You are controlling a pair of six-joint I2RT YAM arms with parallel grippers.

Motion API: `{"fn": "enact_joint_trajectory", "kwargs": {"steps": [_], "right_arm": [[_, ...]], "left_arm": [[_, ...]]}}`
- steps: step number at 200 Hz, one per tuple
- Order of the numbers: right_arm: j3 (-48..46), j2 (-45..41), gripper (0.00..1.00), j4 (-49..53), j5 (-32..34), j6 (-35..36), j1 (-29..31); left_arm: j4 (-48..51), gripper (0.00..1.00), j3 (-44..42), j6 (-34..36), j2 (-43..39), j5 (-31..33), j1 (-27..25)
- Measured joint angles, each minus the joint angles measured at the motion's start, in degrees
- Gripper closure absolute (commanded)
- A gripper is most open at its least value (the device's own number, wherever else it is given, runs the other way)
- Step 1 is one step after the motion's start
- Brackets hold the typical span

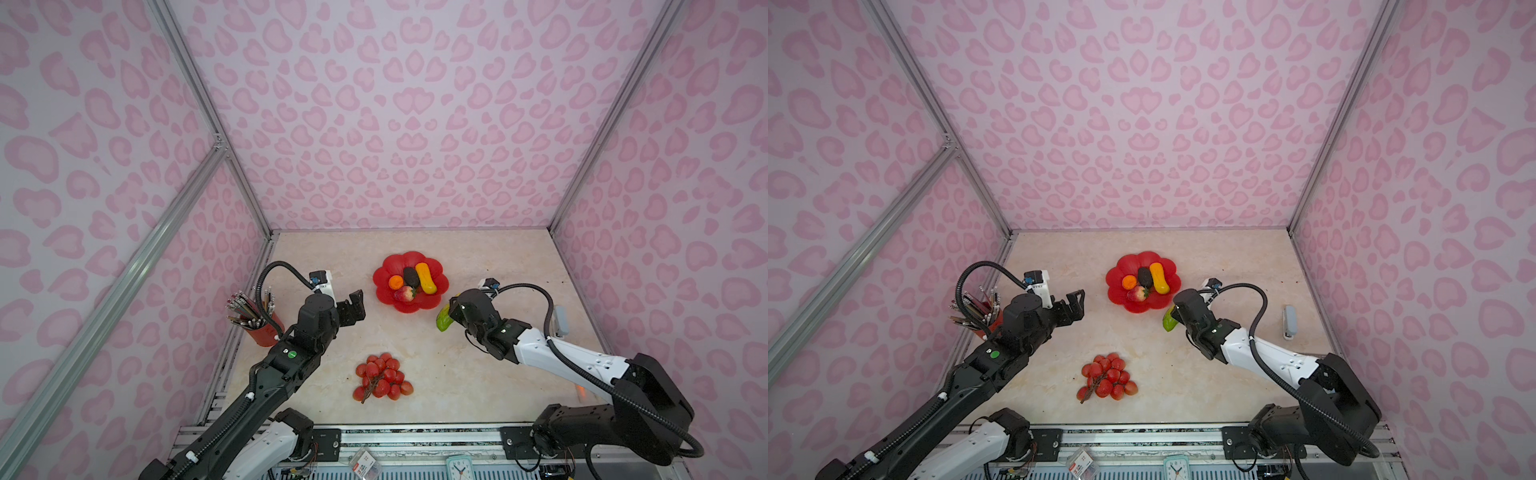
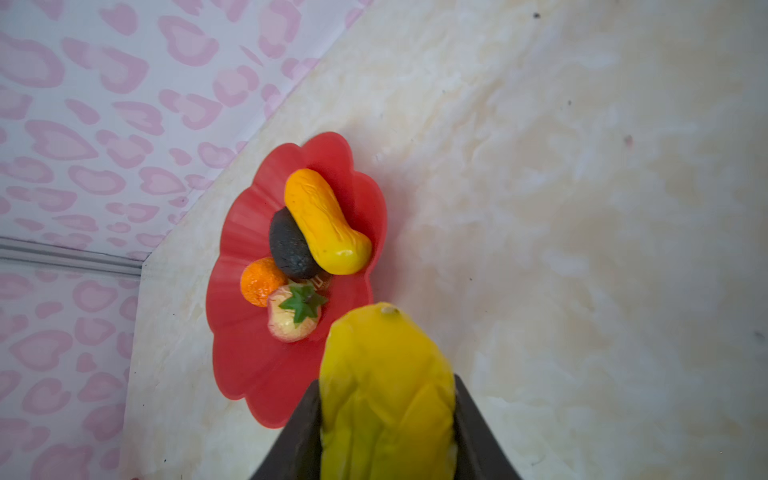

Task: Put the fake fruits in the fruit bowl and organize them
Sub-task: 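Carry the green-yellow mango into the bowl with right gripper while left reaches lychees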

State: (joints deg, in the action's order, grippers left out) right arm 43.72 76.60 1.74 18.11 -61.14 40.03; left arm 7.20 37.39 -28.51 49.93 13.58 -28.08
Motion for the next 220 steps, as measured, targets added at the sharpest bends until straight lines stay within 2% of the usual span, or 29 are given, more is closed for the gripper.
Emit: {"fn": "enact_joint_trajectory", "kwargs": {"steps": [35,73,92,154,165,198,220], "right_arm": [[7.6,3.7,0.67,1.2,1.8,8.7,1.6],[16.2,13.4,0.67,0.7,1.1,14.7,1.5],[20.1,19.1,0.67,0.1,0.3,16.8,1.0],[31.2,34.6,0.64,0.1,-4.2,21.6,-3.9],[33.0,36.6,0.6,0.7,-5.5,21.9,-4.7],[35.3,39.1,0.34,1.3,-8.5,22.7,-5.9],[34.9,37.6,0.24,1.7,-9.6,23.2,-6.7]], "left_arm": [[0.7,0.05,-1.0,-1.0,-0.9,-1.8,0.0],[3.5,0.06,-1.0,-1.4,-3.1,-3.4,0.0],[5.2,0.09,-1.2,-2.0,-4.1,-5.6,0.0],[16.9,0.16,-1.2,-2.5,-5.6,-20.3,0.0],[18.7,0.18,-1.2,-2.9,-6.2,-22.9,0.0],[24.8,0.21,-1.3,-4.1,-7.0,-29.2,-0.1],[28.3,0.24,-1.5,-5.3,-7.6,-32.3,-0.5]]}}
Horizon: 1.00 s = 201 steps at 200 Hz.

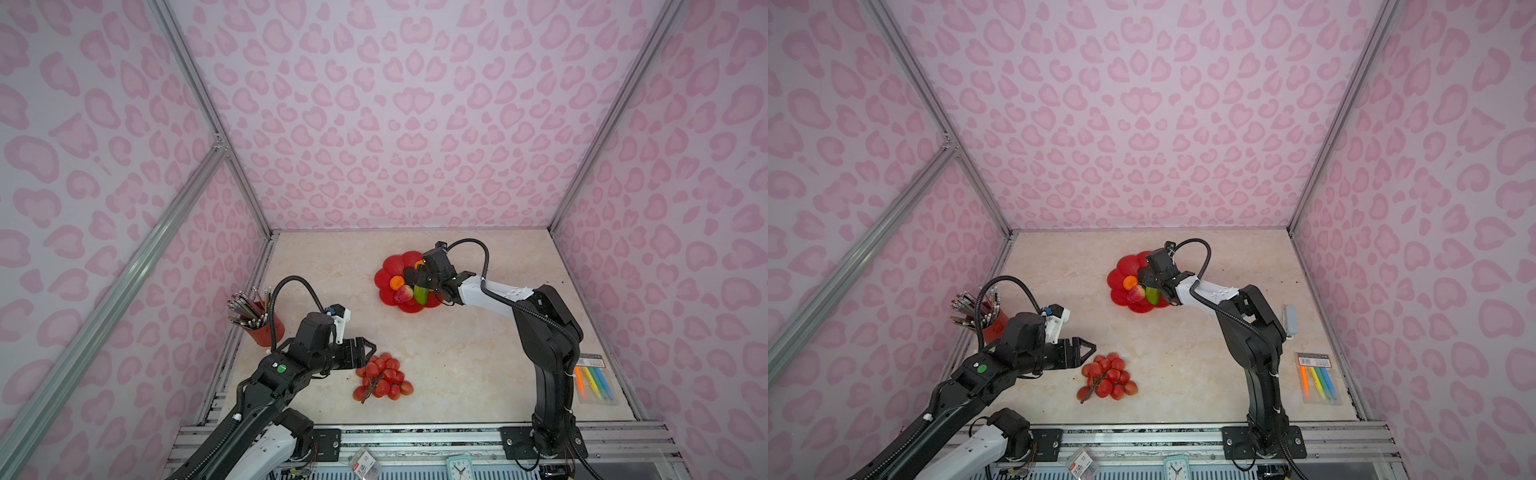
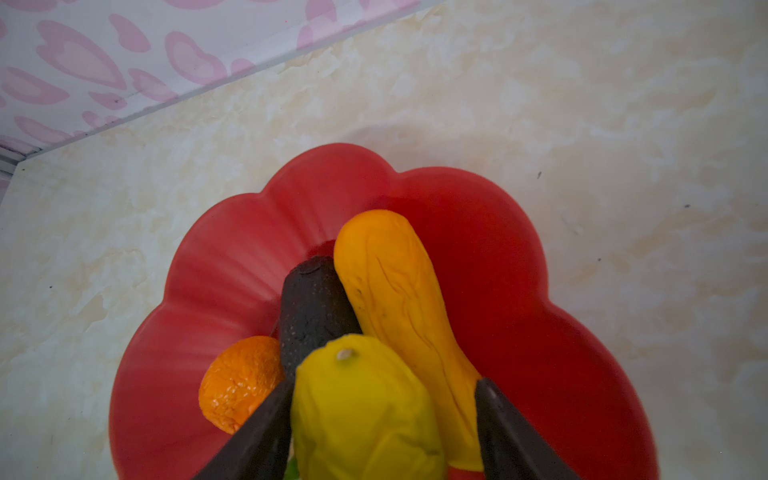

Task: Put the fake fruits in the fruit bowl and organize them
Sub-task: 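Carry the green-yellow mango into the bowl with right gripper while left reaches lychees, then release the mango with the right gripper while left gripper grasps the lychee stem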

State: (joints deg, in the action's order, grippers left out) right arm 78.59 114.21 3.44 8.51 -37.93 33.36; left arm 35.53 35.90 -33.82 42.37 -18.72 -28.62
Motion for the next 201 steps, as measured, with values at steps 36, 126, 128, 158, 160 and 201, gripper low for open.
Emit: {"fn": "enact_joint_trajectory", "kwargs": {"steps": [36,126,128,158,160,201], "right_arm": [[-4.5,-7.9,0.17,-2.4,-1.1,0.1,-2.3],[-18.4,-24.4,0.07,-11.2,-0.6,-0.1,-3.8],[-18.5,-24.6,0.07,-11.3,-0.6,-0.1,-3.8],[-20.5,-26.6,0.05,-12.7,-0.6,-0.5,-4.2],[-20.7,-26.7,0.05,-12.7,-0.6,-0.5,-4.2],[-24.8,-29.7,0.03,-13.9,-1.2,-0.9,-5.0]], "left_arm": [[5.7,0.33,0.4,-2.1,-0.2,-3.3,-2.8],[16.9,0.39,4.4,-8.2,6.3,0.8,-17.2],[17.1,0.39,4.4,-8.4,6.3,1.1,-17.3],[17.0,0.4,3.4,-9.2,8.2,2.0,-18.8],[17.0,0.4,3.4,-9.2,8.3,2.0,-18.9],[14.8,0.55,2.6,-9.6,13.7,2.1,-22.1]]}}
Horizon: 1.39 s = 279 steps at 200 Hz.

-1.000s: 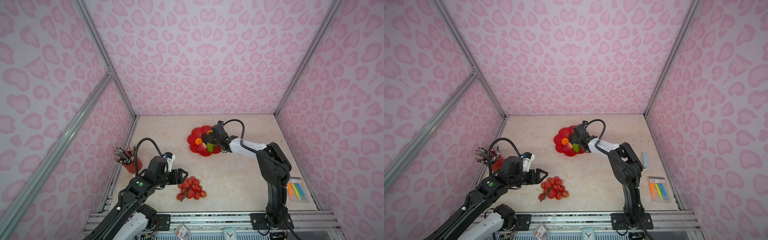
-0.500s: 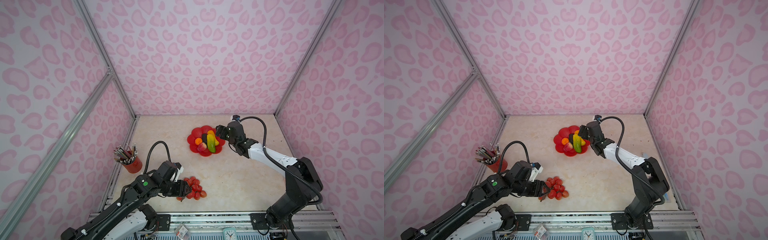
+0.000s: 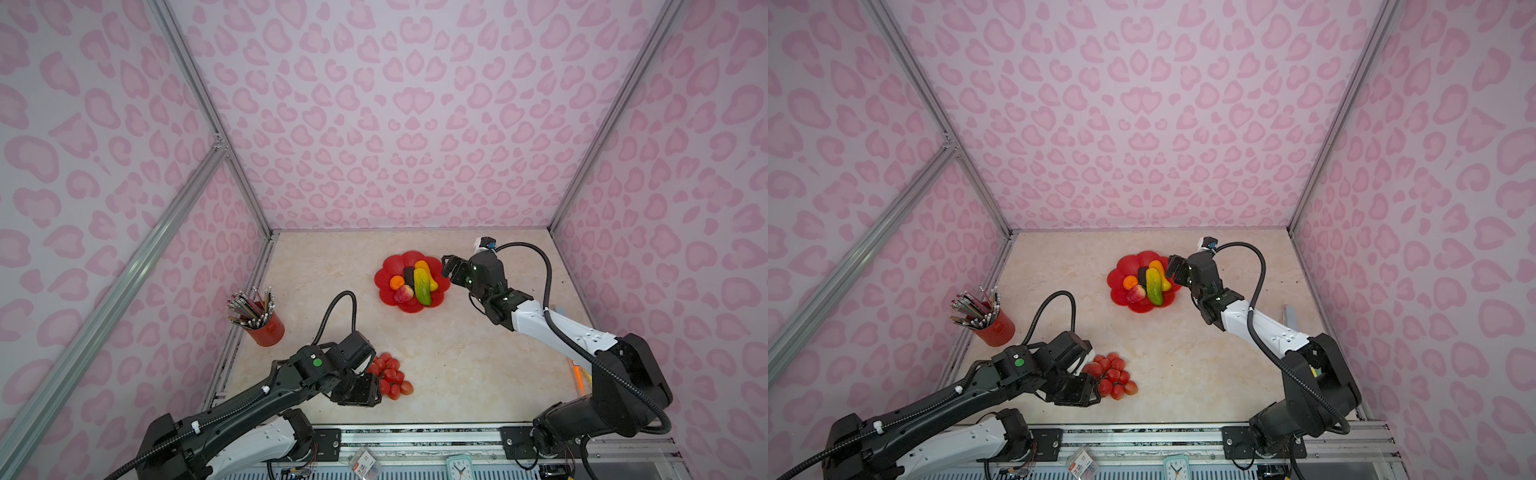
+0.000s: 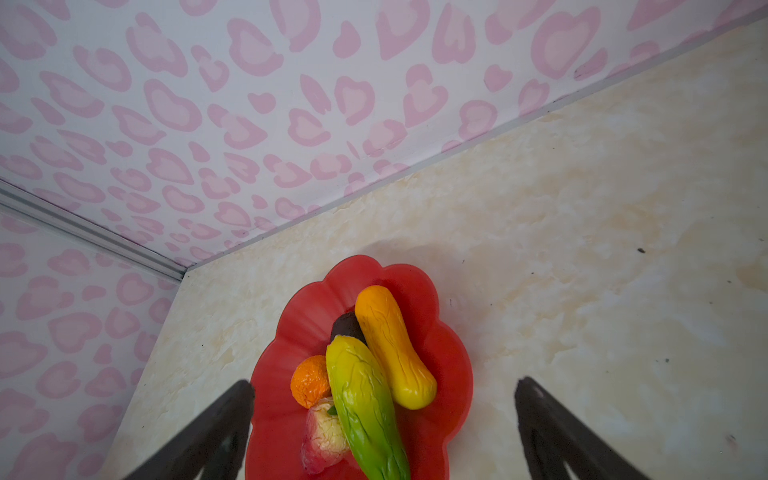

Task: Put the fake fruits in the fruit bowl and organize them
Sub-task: 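Release the mango with the right gripper while left gripper grasps the lychee stem, then lift the lychee bunch with the left gripper and carry it over the bowl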

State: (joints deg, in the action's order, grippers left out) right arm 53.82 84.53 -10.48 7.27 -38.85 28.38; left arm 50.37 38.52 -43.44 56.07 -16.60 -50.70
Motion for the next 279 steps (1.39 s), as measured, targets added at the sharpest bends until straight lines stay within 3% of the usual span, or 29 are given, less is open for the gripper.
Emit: {"fn": "enact_joint_trajectory", "kwargs": {"steps": [36,75,139,191,227,279], "right_arm": [[-2.0,-2.4,0.03,-0.9,0.4,-0.6,-0.4],[-2.7,-3.0,0.03,-0.8,0.9,-1.4,-1.5],[-4.4,-4.9,0.03,-0.6,0.8,-2.6,-2.8],[-7.8,-11.6,0.03,1.1,0.8,-2.6,-5.6],[-11.6,-19.6,0.03,4.3,1.9,-2.1,-7.8],[-17.1,-32.7,0.03,10.2,4.6,-1.0,-11.3]], "left_arm": [[-1.0,0.84,-0.3,0.2,1.8,0.0,-0.3],[-1.1,0.95,1.9,0.7,2.2,0.8,-0.4],[0.0,0.96,16.5,5.9,1.9,7.8,-0.1],[-6.8,0.96,26.6,13.5,6.2,13.8,6.6],[-18.1,0.96,29.5,17.7,12.7,13.7,13.8],[-32.2,0.96,34.7,21.4,28.4,11.9,18.2]]}}
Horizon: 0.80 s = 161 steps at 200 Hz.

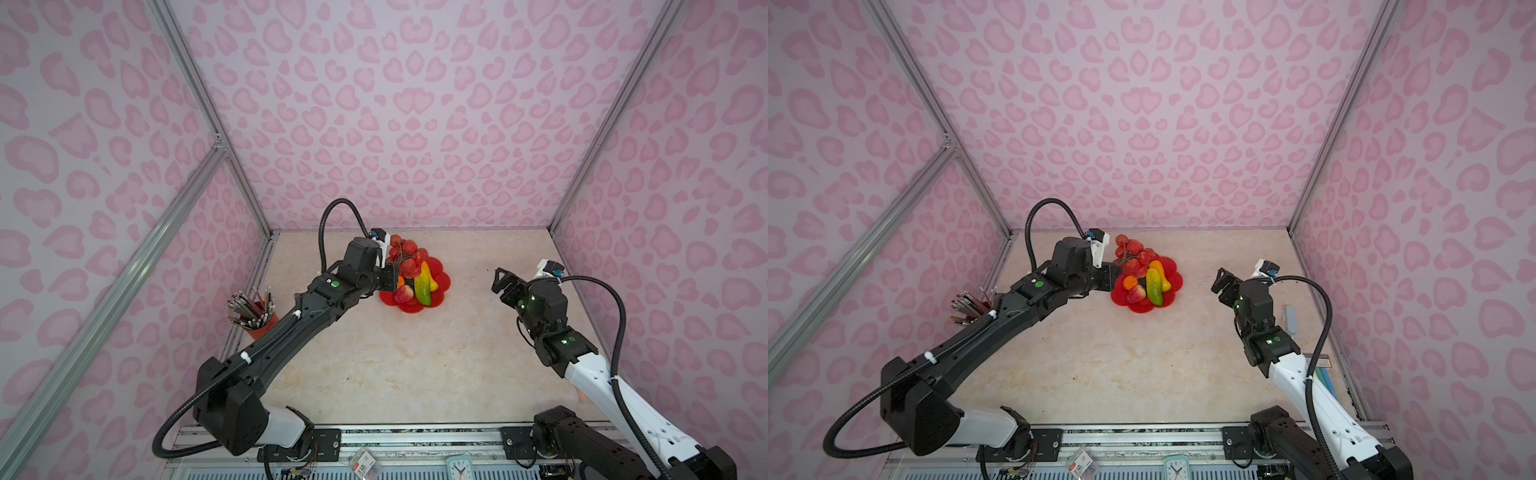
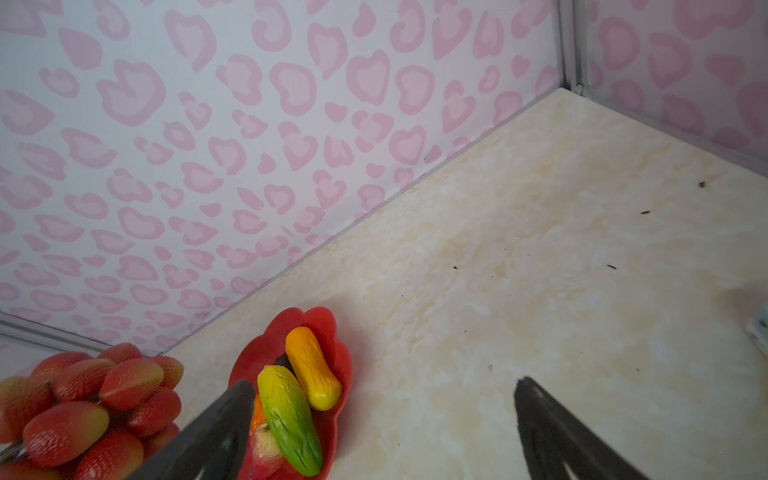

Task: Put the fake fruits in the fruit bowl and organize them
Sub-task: 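Lift the lychee bunch with the left gripper and carry it over the bowl, then lower the lychees onto the bowl and open the left gripper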

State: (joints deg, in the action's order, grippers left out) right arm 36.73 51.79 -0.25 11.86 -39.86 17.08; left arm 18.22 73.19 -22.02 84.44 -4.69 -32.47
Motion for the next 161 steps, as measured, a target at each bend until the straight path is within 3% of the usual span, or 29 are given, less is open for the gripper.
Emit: {"fn": "enact_joint_trajectory", "kwargs": {"steps": [60,82,96,128,133,139,144,161], "right_arm": [[-2.6,-9.2,0.03,4.8,1.7,1.4,-3.2],[-2.6,-9.3,0.03,5.3,1.7,1.8,-3.7],[-2.4,-8.8,0.03,5.9,1.7,2.1,-3.8],[-1.5,-7.3,0.03,6.0,1.6,3.0,-4.2],[-1.3,-7.0,0.03,6.0,1.6,3.2,-4.3],[-1.2,-6.7,0.03,6.0,1.6,3.4,-4.4],[-1.1,-6.5,0.03,6.0,1.6,3.5,-4.5],[-0.7,-5.6,0.03,5.9,1.6,3.9,-4.7]], "left_arm": [[-6.2,0.96,2.2,0.3,14.7,0.0,2.1],[-8.5,0.91,1.9,-1.1,18.6,-1.4,2.5],[-9.5,0.83,1.9,-2.1,20.5,-2.3,2.4],[-10.7,0.46,1.1,-3.5,22.3,-3.9,2.4],[-10.8,0.38,0.8,-3.7,22.3,-4.0,2.4],[-11.2,0.19,0.4,-3.7,22.2,-4.0,2.4],[-11.5,0.11,0.1,-3.8,22.1,-4.1,2.4],[-11.4,0.02,-1.3,-3.9,20.6,-4.0,2.4]]}}
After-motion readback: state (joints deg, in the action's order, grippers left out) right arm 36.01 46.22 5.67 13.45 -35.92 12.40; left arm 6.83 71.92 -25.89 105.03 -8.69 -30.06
